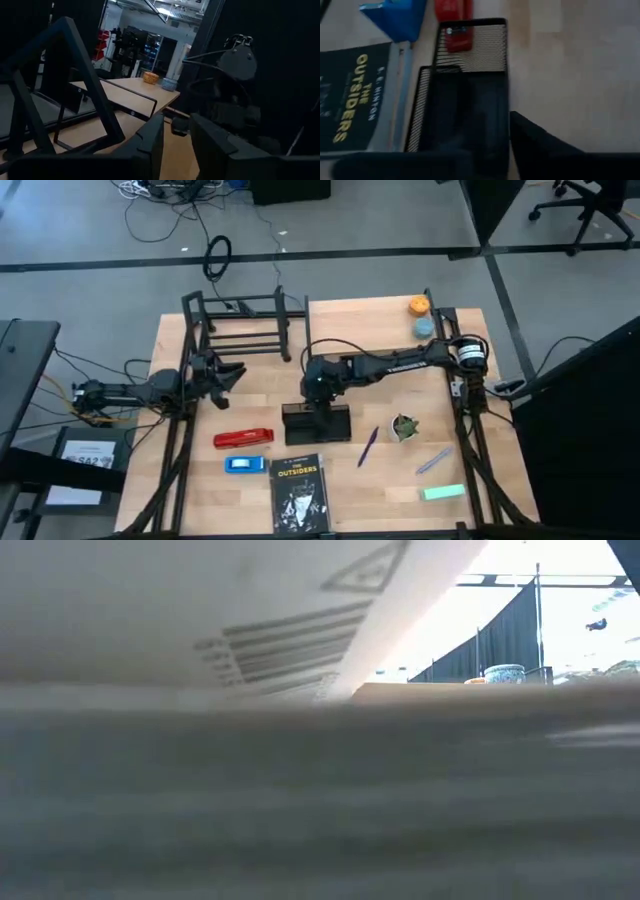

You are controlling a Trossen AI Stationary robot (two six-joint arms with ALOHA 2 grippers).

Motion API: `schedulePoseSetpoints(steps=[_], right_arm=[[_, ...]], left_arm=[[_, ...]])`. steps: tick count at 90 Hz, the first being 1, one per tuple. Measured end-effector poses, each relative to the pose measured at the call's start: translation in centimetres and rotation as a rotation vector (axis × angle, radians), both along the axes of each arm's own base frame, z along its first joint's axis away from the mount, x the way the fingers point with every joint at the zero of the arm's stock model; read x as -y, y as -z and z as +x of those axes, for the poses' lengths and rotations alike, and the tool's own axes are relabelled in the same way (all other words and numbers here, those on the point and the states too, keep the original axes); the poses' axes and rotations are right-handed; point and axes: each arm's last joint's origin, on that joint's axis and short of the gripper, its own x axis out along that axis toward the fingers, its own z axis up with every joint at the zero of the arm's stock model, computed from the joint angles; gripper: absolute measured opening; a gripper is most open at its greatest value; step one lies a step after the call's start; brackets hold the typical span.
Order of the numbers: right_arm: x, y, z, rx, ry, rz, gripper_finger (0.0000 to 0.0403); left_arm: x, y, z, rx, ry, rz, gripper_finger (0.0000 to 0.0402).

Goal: Stock shelves
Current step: Put the black desk organizer on the shelf

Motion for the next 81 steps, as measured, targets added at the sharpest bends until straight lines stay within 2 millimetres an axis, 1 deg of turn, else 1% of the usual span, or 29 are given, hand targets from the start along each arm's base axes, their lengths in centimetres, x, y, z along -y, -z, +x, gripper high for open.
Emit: schedulePoseSetpoints(steps=[3,20,25,38,49,56,61,67,73,81], right_arm=[[-0.2,0.0,0.0,-0.002,0.005,-0.013,0.0007],[-1.1,-1.2,-1.0,-0.030,0.019,-0.054,0.0000],[-1.3,-1.9,-1.4,-0.039,0.022,-0.061,0.0000],[-1.2,-4.8,-2.2,-0.054,0.041,-0.105,0.0000],[-1.2,-6.4,-2.9,-0.088,0.031,-0.099,0.0000],[-1.2,-7.2,-3.8,-0.123,0.014,-0.086,0.0000],[-1.3,-7.3,-4.3,-0.151,-0.017,-0.077,0.0004],[-1.6,-6.8,-4.7,-0.196,-0.049,-0.054,0.0017],[-2.0,-5.9,-5.4,-0.271,-0.051,-0.029,0.0043],[-2.3,-4.3,-6.4,-0.381,-0.017,-0.001,0.0089]], left_arm=[[0.0,0.0,0.0,0.000,0.000,0.000,0.0076],[0.0,0.0,0.0,-0.001,0.000,0.000,0.0076],[0.0,0.0,0.0,0.000,0.000,0.000,0.0076],[0.0,0.0,0.0,0.000,0.000,0.000,0.0076],[0.0,0.0,0.0,-0.001,0.000,0.000,0.0076],[0.0,0.0,0.0,-0.001,0.000,0.000,0.0076],[0.0,0.0,0.0,-0.001,0.000,0.000,0.0076],[0.0,0.0,0.0,0.000,0.001,-0.004,0.0076],[0.0,0.0,0.0,0.000,0.001,-0.005,0.0076],[0.0,0.0,0.0,0.000,0.001,-0.006,0.0076]])
